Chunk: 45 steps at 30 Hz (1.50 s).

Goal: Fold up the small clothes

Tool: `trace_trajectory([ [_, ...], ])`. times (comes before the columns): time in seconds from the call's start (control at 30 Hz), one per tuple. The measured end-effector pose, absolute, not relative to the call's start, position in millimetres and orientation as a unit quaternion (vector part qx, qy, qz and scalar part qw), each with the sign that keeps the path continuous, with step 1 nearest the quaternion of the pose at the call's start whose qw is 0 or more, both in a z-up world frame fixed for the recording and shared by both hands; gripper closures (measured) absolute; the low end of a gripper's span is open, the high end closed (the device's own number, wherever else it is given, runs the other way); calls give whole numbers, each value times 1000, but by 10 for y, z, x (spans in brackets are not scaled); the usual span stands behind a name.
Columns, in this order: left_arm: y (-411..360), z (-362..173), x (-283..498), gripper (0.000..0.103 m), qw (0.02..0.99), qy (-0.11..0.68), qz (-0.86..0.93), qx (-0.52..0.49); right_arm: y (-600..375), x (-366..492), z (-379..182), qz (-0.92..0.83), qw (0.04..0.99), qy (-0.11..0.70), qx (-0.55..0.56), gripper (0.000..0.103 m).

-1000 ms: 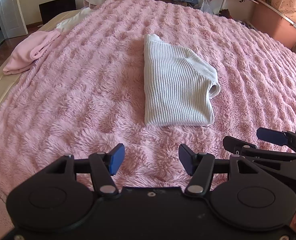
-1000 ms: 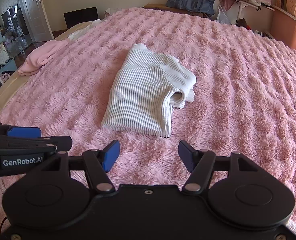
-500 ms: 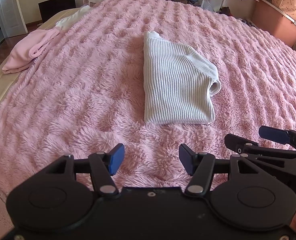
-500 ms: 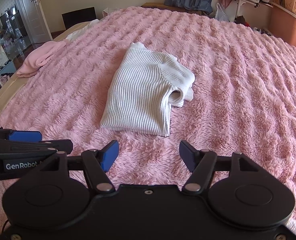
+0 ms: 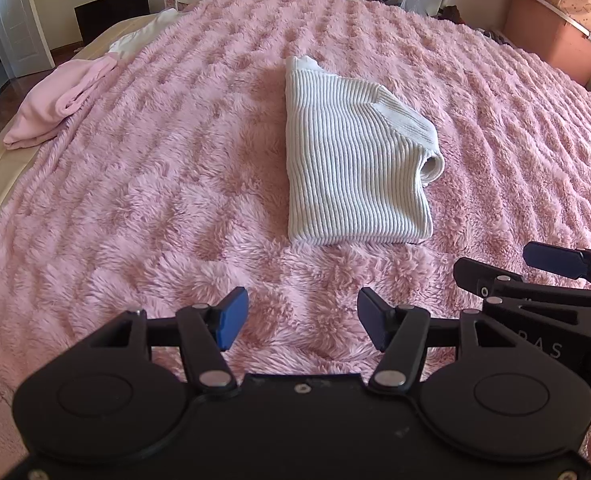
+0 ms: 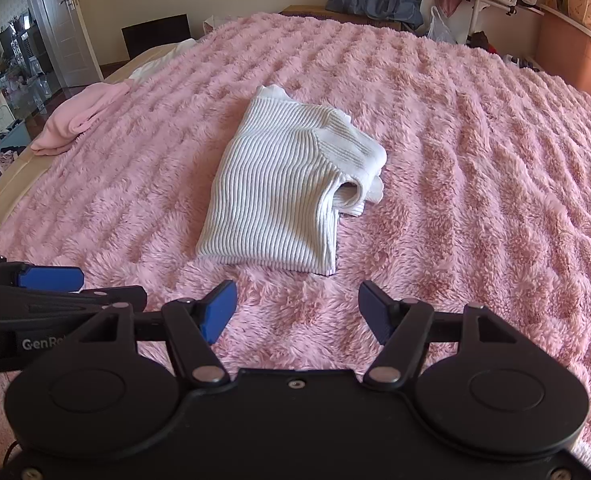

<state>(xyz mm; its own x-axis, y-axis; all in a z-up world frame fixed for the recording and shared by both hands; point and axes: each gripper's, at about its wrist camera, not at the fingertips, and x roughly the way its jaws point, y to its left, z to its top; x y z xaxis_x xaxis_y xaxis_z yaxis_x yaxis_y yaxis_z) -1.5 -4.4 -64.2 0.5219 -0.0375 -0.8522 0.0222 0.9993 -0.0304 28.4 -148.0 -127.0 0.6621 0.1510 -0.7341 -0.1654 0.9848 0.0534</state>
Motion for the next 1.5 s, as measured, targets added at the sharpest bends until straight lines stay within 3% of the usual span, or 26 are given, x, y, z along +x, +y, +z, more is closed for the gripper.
trace_trajectory([
  [1.5,-31,-692,43,37,876,481,-26,-13,-1496,325,-1289,82,911,403,-7,33],
])
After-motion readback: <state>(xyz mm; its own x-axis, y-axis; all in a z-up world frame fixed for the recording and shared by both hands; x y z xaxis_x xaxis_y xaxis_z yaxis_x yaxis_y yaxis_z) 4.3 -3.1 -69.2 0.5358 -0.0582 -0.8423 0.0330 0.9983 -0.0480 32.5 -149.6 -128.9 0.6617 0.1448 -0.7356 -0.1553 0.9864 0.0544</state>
